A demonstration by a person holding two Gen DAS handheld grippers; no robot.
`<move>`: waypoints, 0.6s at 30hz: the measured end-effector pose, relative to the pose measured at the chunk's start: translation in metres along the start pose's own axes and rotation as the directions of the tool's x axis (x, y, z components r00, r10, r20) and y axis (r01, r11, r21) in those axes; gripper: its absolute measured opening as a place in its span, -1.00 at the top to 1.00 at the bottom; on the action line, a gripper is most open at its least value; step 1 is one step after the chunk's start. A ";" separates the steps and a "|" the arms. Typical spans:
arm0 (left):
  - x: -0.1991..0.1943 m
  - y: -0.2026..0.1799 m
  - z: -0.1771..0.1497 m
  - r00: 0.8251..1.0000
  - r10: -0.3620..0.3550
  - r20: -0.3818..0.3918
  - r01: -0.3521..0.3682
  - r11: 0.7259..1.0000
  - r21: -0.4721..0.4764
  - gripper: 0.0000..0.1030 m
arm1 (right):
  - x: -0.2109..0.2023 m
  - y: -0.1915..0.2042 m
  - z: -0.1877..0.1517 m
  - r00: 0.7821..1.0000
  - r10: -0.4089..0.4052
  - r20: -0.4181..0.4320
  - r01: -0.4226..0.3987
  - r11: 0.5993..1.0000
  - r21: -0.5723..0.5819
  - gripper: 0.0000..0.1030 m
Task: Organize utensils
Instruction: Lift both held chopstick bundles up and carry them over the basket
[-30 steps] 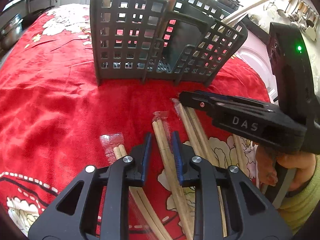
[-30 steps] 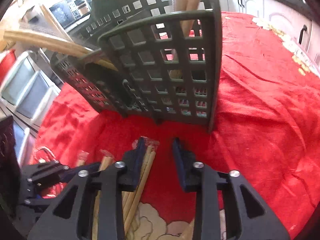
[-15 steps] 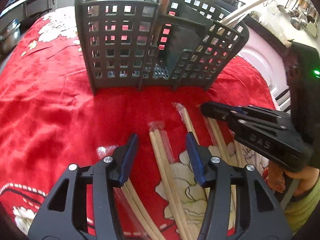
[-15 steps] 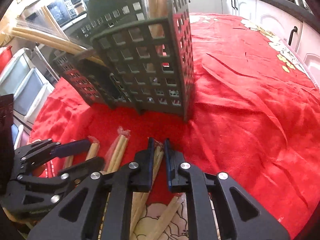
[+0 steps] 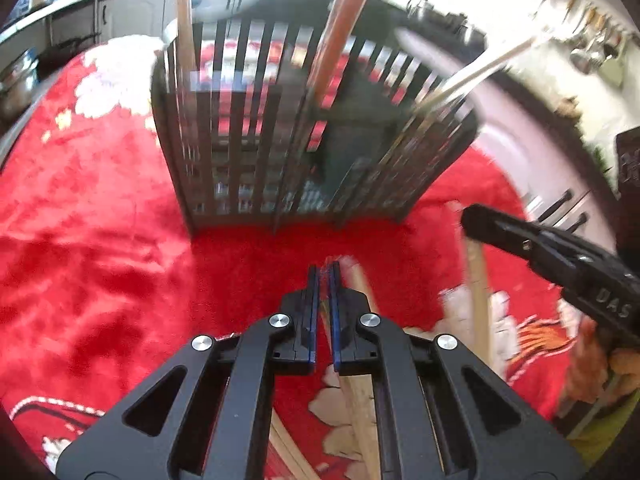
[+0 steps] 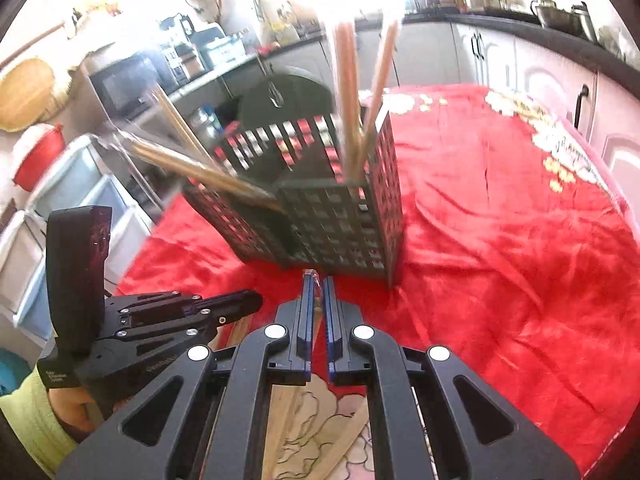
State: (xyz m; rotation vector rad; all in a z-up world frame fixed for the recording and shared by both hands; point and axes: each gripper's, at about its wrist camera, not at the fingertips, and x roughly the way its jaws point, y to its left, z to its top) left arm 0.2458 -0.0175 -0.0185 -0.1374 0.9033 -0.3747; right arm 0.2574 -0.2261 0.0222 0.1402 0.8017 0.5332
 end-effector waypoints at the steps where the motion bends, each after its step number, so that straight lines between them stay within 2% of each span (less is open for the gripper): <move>1: -0.009 -0.003 0.004 1.000 -0.010 0.023 0.010 1.000 0.003 0.96 | -0.004 0.002 0.003 1.000 0.007 0.013 -0.007 1.000 -0.001 0.91; 5: -0.054 -0.011 0.018 0.991 -0.050 0.127 0.047 0.999 0.022 0.96 | -0.031 0.013 0.012 0.995 0.045 0.089 -0.043 0.999 -0.025 0.92; 11: -0.112 -0.020 0.037 0.961 -0.078 0.265 0.069 0.997 0.045 0.97 | -0.066 0.030 0.023 0.980 0.071 0.186 -0.058 0.996 -0.074 0.95; 18: -0.148 -0.025 0.047 0.931 -0.082 0.355 0.068 0.996 0.051 0.97 | -0.091 0.044 0.034 0.960 0.083 0.266 -0.053 0.992 -0.118 0.96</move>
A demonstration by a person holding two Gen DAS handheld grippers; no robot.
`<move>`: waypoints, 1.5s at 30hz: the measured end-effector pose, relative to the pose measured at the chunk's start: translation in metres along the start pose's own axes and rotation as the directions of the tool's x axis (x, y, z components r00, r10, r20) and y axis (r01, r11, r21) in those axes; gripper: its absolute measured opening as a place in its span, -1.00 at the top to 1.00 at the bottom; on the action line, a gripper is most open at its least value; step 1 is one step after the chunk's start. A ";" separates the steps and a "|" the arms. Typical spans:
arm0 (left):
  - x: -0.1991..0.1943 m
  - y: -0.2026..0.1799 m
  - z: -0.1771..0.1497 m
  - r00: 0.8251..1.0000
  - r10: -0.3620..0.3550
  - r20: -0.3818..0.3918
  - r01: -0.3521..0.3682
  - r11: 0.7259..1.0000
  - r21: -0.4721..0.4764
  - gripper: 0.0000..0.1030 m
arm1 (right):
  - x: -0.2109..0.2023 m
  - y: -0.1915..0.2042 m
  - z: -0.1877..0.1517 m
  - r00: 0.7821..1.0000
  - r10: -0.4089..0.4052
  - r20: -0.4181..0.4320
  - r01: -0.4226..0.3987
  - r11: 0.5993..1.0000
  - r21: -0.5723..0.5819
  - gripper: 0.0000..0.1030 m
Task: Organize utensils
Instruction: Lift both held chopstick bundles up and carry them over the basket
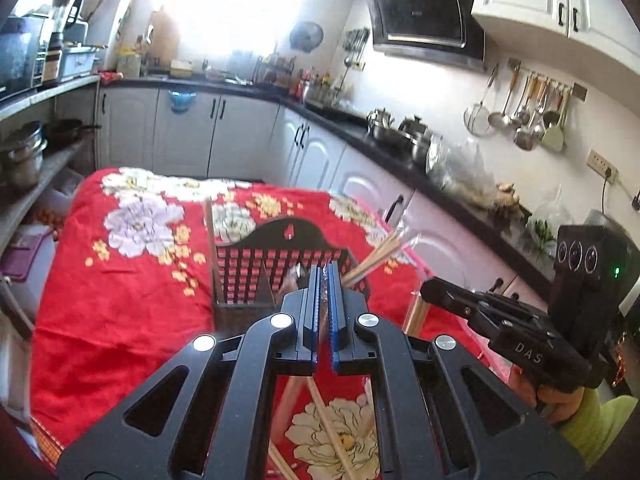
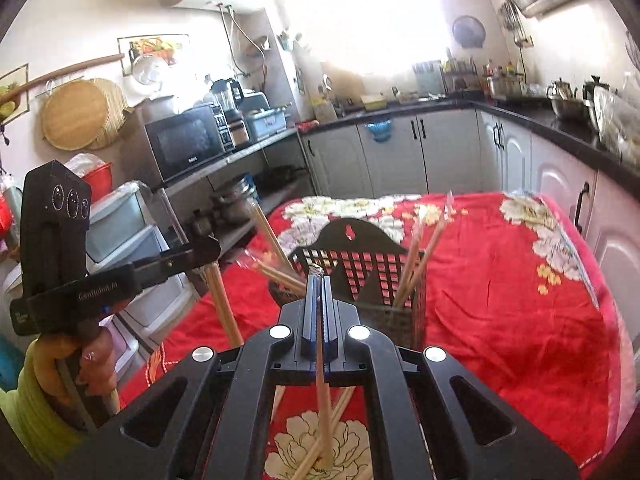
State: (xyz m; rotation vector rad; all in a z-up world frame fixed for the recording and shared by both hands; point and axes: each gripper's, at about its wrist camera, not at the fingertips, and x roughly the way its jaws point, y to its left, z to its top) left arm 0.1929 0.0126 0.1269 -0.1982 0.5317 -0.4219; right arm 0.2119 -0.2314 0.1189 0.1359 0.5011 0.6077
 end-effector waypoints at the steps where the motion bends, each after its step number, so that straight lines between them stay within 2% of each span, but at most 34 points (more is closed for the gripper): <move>1: -0.004 0.000 0.004 1.000 -0.004 0.012 0.004 1.000 -0.001 0.97 | -0.003 0.001 0.003 1.000 -0.002 0.010 0.002 1.000 -0.004 0.96; 13: -0.029 -0.015 0.050 0.994 -0.049 0.094 0.046 0.999 0.028 0.97 | -0.022 0.014 0.040 0.993 0.002 0.119 0.003 0.999 -0.046 0.96; 24: -0.042 -0.043 0.100 0.980 -0.047 0.192 0.026 0.993 0.111 0.97 | -0.027 0.027 0.081 0.982 0.012 0.189 0.001 0.998 -0.069 0.96; 31: -0.042 -0.049 0.128 0.971 -0.037 0.238 0.010 0.993 0.114 0.97 | -0.034 0.033 0.109 0.970 0.013 0.241 0.007 0.997 -0.082 0.96; 37: -0.035 -0.054 0.147 0.960 -0.001 0.281 -0.036 0.991 0.127 0.97 | -0.030 0.034 0.129 0.962 0.007 0.272 0.015 0.997 -0.078 0.96; 40: -0.027 -0.052 0.152 0.952 0.042 0.303 -0.085 0.988 0.130 0.97 | -0.023 0.032 0.139 0.962 0.014 0.274 0.007 0.997 -0.075 0.96; 45: -0.005 -0.037 0.154 0.954 0.099 0.282 -0.132 0.986 0.101 0.97 | -0.008 0.033 0.151 0.958 0.004 0.286 0.022 0.996 -0.089 0.96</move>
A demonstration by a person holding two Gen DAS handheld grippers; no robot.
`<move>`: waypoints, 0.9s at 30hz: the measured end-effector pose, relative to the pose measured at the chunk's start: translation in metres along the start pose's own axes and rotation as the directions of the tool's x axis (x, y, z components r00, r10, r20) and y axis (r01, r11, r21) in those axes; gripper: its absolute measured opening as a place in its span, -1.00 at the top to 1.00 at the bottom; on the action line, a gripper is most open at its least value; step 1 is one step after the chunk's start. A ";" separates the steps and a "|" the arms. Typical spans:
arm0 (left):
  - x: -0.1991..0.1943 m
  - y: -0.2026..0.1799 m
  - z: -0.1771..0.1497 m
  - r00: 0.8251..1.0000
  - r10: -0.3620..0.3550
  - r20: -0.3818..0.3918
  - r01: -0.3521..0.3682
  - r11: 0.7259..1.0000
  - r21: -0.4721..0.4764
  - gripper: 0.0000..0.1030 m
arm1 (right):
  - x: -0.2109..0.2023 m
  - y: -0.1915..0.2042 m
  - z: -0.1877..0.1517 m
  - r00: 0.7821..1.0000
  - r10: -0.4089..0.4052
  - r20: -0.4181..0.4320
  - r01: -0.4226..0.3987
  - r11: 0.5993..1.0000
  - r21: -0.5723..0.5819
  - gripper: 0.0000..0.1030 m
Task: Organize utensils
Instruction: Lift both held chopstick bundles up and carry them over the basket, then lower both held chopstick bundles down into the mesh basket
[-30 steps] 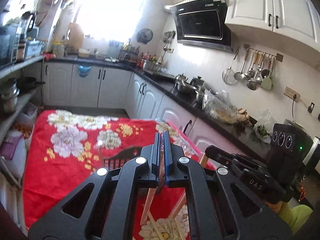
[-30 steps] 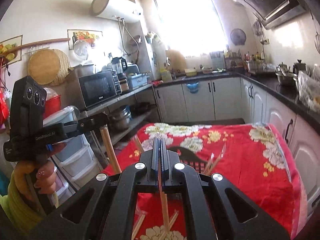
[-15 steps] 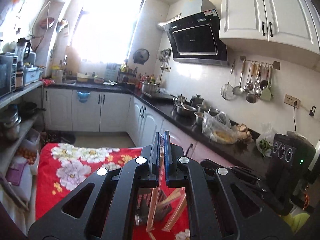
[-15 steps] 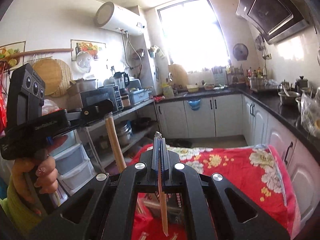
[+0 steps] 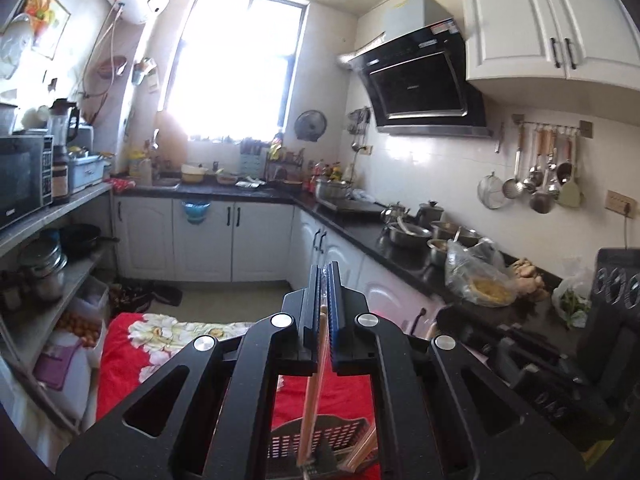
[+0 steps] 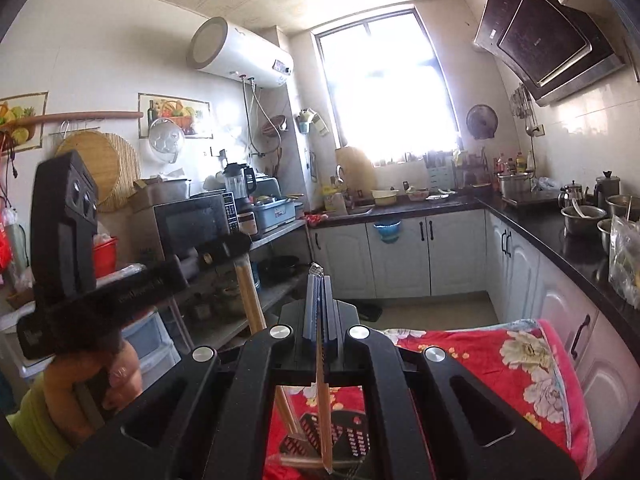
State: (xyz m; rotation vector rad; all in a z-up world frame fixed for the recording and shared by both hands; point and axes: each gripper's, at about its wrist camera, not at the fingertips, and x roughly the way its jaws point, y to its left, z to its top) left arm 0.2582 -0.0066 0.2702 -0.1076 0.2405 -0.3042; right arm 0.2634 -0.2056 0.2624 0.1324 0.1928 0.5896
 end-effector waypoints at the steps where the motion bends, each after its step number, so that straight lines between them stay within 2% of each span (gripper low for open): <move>1: 0.004 0.004 -0.003 1.000 0.000 -0.004 0.000 1.000 -0.012 0.97 | 0.005 0.000 -0.001 1.000 -0.001 -0.001 0.001 1.000 -0.001 0.96; 12: 0.035 0.030 -0.034 0.999 0.008 -0.042 -0.010 0.998 -0.056 0.97 | 0.041 -0.016 -0.024 0.999 -0.021 -0.029 0.022 1.000 0.020 0.96; 27: 0.061 0.049 -0.089 0.992 -0.035 -0.125 0.024 0.996 -0.090 0.97 | 0.081 -0.034 -0.077 0.991 -0.080 -0.108 0.082 0.997 0.014 0.96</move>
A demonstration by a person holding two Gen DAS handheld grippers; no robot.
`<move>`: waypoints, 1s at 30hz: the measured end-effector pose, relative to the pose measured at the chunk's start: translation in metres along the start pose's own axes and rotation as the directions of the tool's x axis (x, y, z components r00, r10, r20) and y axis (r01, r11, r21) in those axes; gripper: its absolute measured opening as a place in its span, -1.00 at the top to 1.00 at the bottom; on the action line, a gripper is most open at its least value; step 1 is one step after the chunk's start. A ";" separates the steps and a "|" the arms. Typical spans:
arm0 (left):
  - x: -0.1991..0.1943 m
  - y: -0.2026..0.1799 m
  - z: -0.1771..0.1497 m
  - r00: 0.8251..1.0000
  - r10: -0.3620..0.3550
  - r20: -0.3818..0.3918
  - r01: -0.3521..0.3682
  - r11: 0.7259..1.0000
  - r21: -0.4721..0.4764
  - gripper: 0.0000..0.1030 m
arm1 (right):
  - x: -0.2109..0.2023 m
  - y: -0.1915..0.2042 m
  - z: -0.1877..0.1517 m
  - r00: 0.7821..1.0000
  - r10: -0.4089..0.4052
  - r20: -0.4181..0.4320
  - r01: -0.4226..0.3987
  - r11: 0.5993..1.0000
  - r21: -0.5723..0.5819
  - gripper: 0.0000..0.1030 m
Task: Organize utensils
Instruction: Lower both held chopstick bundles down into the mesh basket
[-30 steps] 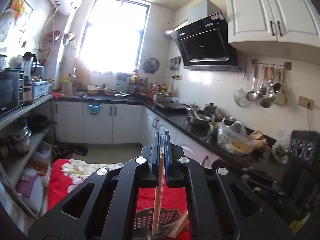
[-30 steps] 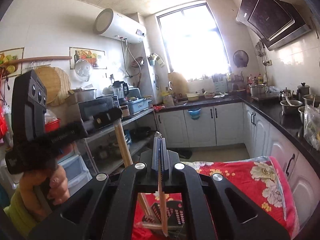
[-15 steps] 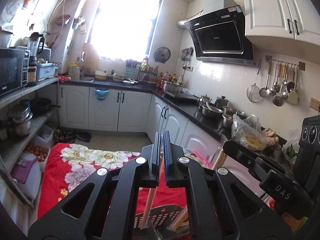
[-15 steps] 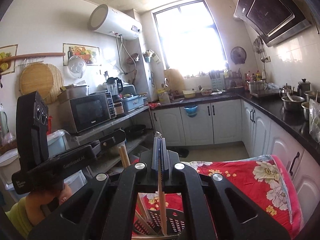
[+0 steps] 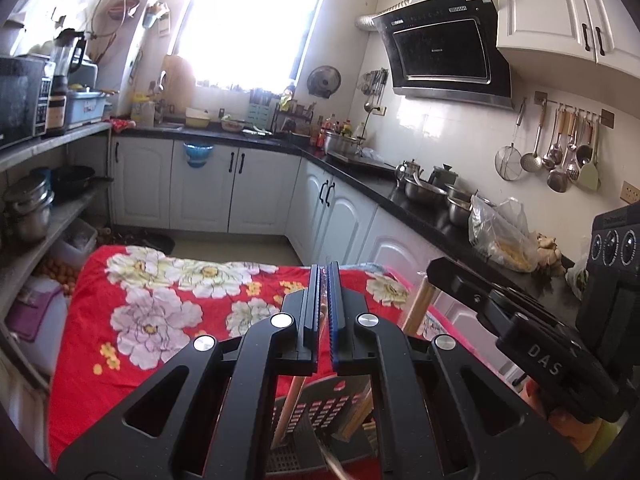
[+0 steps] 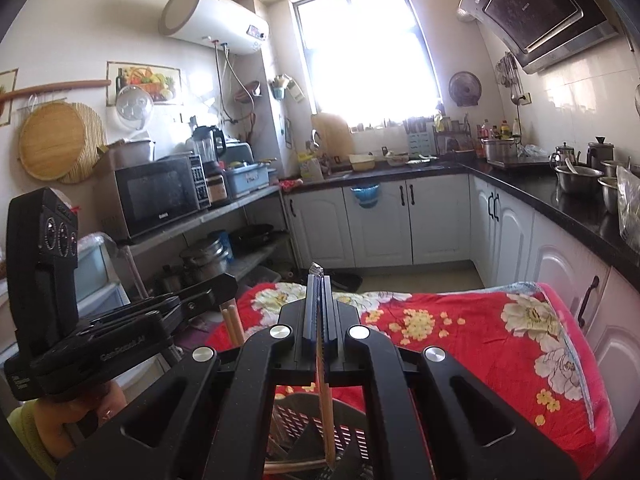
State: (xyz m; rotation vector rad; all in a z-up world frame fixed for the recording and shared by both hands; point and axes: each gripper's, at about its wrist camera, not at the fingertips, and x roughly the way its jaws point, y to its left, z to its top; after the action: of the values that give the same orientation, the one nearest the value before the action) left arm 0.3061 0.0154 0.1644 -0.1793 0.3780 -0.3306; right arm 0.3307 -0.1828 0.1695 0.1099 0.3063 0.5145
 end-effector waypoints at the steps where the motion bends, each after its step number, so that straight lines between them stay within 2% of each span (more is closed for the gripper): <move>1: 0.000 0.001 -0.003 1.000 -0.002 -0.001 0.002 1.000 -0.001 0.97 | 0.002 0.000 -0.004 1.000 -0.004 -0.003 0.004 1.000 -0.001 0.96; 18: -0.001 0.013 -0.042 1.000 -0.016 -0.018 0.016 1.000 -0.022 0.97 | 0.012 -0.005 -0.049 0.998 -0.037 -0.054 0.037 0.999 -0.001 0.95; 27: -0.010 0.023 -0.052 0.999 -0.021 -0.033 0.019 0.999 -0.050 0.97 | 0.000 -0.017 -0.060 0.994 -0.050 -0.093 0.056 0.997 0.061 0.94; 30: -0.016 0.024 -0.055 0.999 -0.013 -0.031 0.011 0.999 -0.049 0.95 | -0.007 -0.016 -0.063 0.994 -0.057 -0.098 0.063 0.996 0.060 0.85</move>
State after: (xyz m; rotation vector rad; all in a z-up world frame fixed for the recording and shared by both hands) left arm 0.2778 0.0370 0.1140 -0.2244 0.4159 -0.3365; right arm 0.3131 -0.1987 0.1089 0.1364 0.4191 0.4513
